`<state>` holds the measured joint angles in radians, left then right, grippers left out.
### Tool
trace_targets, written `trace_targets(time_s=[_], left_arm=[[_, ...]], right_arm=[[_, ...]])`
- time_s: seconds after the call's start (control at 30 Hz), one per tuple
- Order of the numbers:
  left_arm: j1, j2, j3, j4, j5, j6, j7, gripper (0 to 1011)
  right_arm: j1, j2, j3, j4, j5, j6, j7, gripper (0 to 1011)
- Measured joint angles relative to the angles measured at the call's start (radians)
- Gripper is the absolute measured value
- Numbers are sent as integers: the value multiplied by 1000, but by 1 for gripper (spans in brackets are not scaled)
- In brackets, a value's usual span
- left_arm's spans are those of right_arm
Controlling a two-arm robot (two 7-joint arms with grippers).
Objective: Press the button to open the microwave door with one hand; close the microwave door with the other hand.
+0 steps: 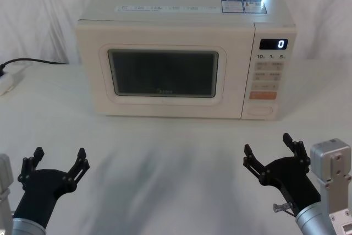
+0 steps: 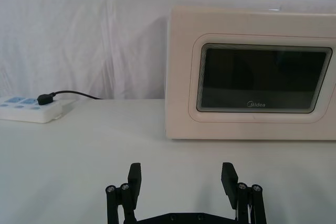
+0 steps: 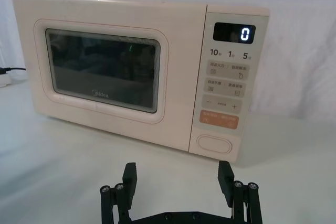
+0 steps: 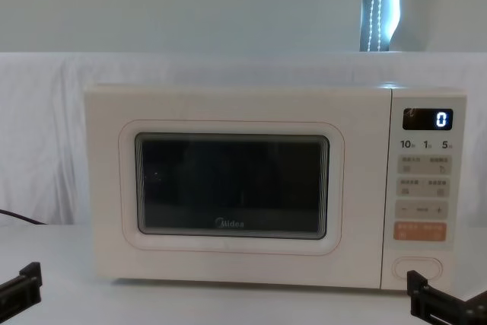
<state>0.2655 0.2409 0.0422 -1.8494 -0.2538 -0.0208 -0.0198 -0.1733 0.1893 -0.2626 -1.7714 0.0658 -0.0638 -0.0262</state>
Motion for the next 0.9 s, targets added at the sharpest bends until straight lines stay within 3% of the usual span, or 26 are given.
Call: trace_targets(time_s=[0.9], left_arm=[[0, 0, 0, 0, 0, 0, 0, 1001]], right_arm=[[0, 0, 0, 0, 0, 0, 0, 1002]])
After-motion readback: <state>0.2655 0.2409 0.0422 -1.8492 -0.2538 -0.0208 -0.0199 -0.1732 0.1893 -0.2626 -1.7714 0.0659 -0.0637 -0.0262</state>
